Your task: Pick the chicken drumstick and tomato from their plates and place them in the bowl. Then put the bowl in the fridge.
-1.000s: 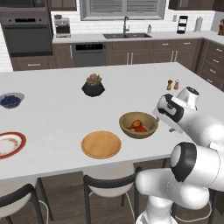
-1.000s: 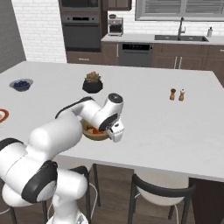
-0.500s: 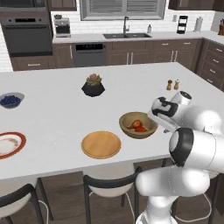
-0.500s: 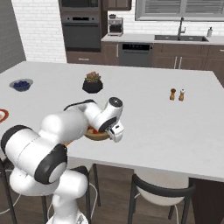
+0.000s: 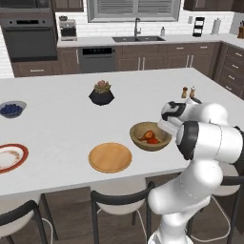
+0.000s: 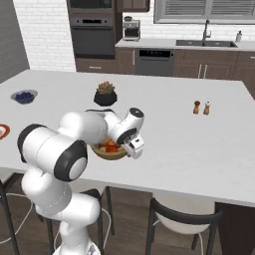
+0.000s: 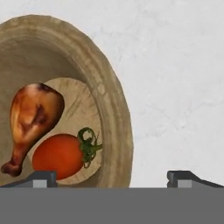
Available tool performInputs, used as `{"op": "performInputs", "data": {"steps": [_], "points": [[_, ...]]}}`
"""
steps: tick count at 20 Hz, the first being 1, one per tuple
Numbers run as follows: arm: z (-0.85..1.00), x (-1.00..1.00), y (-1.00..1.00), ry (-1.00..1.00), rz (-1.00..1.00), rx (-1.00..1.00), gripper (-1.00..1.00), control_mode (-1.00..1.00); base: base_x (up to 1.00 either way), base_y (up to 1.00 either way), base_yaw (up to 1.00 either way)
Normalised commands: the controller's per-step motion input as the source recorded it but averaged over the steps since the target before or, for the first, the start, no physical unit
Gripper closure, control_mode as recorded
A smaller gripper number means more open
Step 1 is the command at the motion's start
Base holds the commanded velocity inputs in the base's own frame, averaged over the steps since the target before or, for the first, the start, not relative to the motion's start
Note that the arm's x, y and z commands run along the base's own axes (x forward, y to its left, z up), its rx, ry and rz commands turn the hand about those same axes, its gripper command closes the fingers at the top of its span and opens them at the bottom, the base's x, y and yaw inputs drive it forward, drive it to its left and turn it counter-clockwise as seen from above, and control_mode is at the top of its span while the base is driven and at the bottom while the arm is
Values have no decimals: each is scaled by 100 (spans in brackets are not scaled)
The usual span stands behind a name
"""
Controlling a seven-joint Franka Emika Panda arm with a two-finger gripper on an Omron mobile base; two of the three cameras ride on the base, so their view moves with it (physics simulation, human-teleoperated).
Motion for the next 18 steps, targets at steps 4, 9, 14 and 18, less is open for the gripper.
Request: {"op": "performInputs", "data": {"steps": [4,9,14,18], "points": [[-39,0,0,3,1,0,-100,-100,0,0,0],[-31,12,0,5,0,0,-100,-100,0,0,0],[-20,5,6,2,0,0,100,-100,0,0,0],[-1,0,16,0,0,0,100,-100,0,0,0]]}}
